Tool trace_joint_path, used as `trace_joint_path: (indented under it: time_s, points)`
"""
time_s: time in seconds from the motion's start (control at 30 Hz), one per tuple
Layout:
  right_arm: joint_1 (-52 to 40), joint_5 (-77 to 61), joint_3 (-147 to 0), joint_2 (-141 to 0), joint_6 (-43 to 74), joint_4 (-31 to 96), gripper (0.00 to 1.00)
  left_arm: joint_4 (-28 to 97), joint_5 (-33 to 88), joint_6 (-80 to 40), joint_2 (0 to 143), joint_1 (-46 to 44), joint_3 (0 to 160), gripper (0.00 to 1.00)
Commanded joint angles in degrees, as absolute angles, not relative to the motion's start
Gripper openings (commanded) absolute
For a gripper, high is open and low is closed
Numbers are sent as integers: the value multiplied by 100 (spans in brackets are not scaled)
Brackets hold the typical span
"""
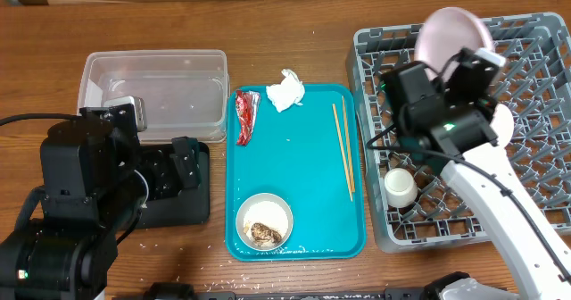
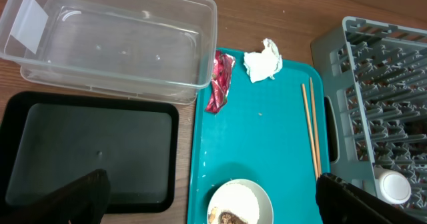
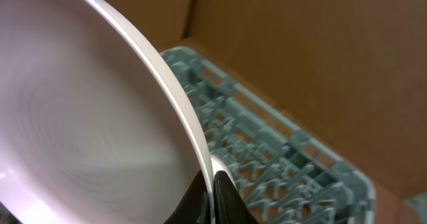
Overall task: Sort waste into correct bins and load items into the dishwasher
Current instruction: 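Stand the white plate upright in the back of the dish rack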
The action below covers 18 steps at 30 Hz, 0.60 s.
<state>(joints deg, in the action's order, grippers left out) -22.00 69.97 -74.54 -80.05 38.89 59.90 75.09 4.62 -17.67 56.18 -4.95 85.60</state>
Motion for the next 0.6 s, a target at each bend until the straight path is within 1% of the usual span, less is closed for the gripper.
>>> trace_joint_path:
  time_s: [0.0,0.17,0.33,0.57]
  points:
    - [-1778,7531,-7529,-8128,3350,5655,4,7500,403,-1802,5621,-528,8604,100]
    - [-1240,7052,-7524,-8418,2528,5142,4,7498,403,-1802,5621,-528,8604,100]
    - [-950,6589,-7496,-8820,2480,5081,4,7500,403,-1802,5621,-528,8604,100]
    - [-926,6416,-7496,-9437,2484,4991,4,7500,403,-1800,5621,-528,8604,100]
